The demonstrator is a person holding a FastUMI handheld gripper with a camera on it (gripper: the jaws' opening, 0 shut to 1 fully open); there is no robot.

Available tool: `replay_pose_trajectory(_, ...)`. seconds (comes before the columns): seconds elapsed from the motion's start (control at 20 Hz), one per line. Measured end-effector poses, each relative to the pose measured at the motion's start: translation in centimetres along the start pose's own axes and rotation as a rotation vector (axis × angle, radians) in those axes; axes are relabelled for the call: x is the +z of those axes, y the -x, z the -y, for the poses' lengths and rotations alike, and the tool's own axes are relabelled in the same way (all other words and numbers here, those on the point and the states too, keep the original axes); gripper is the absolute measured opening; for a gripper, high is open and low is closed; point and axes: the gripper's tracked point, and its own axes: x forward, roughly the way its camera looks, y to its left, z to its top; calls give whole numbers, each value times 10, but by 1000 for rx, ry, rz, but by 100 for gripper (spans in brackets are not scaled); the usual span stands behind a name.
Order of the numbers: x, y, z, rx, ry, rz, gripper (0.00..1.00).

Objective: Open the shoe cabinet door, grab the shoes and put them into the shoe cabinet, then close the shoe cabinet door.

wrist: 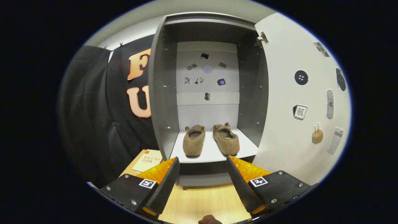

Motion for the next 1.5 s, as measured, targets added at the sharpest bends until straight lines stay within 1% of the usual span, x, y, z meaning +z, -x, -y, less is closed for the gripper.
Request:
replay_pose_trajectory(0.1,0,22,3,-5,7,3,93)
replay_pose_trajectory(0.25,0,54,5,9,-26,20,93)
replay_pose_trajectory(0.5,1,105,14,72,-95,54,93)
replay_pose_trajectory(0.6,5,125,31,65,-89,90,93)
replay_pose_trajectory(0.8,3,150,56,80,-97,105,93)
replay_pose_trajectory(1.05,4,183,112,74,-109,124,93)
replay_pose_trajectory(1.2,3,198,145,67,-123,129,93)
replay_pose_trajectory(1.5,-2,218,193,56,-151,147,93)
